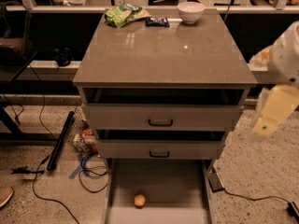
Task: Pick orange from bottom drawer and place on counter
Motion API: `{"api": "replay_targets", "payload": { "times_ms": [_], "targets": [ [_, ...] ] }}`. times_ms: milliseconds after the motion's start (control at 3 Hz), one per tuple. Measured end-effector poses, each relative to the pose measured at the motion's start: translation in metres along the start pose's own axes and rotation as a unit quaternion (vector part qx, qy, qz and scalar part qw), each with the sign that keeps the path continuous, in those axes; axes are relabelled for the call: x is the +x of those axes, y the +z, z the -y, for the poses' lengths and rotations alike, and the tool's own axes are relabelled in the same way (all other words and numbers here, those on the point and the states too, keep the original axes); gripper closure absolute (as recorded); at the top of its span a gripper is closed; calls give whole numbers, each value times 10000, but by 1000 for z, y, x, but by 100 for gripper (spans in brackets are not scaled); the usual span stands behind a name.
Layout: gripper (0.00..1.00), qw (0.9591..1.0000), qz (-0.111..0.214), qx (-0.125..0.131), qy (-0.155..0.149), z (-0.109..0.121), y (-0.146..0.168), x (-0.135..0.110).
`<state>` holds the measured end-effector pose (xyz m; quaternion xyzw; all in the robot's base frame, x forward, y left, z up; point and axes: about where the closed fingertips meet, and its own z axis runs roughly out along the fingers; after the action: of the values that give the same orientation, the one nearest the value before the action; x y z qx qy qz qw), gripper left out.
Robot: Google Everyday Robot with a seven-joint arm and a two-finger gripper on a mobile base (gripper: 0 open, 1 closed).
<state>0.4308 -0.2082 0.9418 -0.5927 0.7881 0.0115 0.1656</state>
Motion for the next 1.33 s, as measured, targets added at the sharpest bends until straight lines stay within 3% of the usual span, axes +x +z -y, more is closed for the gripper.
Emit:
{"api": "replay_targets", "payload": {
  "times_ms": [333, 667, 1333],
  "targets": [
    [0, 9961, 683, -445, 339, -36, 61, -6],
    [0, 9834, 1329, -874, 870, -85, 153, -18],
    [0, 9827, 1301, -918, 941, -88, 171, -14]
  ]
}}
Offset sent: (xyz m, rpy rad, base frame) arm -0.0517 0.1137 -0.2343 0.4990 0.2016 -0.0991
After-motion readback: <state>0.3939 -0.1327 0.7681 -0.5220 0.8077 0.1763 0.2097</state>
